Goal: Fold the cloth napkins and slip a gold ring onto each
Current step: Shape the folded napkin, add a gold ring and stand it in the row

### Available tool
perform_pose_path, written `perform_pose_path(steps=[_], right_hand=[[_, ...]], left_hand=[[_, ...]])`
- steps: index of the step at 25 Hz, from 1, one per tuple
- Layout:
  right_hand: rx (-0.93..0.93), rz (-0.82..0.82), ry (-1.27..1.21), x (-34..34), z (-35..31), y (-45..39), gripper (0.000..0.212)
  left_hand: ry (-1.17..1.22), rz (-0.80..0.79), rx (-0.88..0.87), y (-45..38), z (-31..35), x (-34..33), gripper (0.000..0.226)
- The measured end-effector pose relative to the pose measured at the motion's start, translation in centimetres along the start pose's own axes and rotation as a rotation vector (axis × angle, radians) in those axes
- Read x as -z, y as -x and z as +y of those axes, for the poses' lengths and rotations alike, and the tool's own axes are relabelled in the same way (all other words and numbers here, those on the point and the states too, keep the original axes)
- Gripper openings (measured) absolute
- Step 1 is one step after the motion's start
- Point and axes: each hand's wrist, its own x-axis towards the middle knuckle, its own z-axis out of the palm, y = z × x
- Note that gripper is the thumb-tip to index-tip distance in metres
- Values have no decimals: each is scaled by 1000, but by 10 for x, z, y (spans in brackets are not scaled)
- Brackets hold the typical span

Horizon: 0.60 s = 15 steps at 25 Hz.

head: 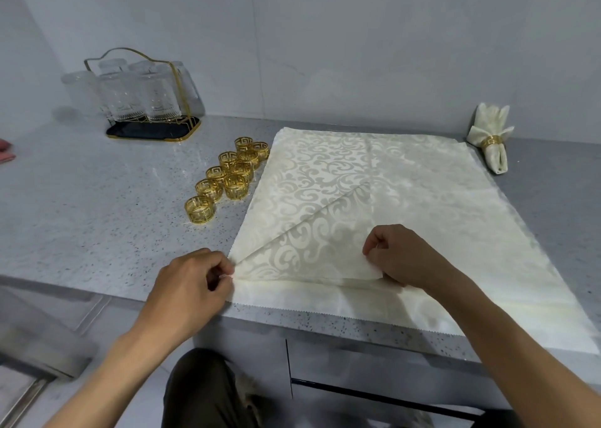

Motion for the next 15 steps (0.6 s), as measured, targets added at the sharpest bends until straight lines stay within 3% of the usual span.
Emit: perform_pose_path(steps=[9, 10, 15], right_hand=[[30, -10, 63, 0, -1, 5, 20], [26, -19, 50, 0, -1, 5, 20], [13, -22, 46, 0, -2, 7, 19]], left_hand=[[-52, 10, 34, 2, -1, -1, 11], [-93, 12, 9, 2, 1, 1, 5], [-138, 6, -212, -17, 47, -12, 31]])
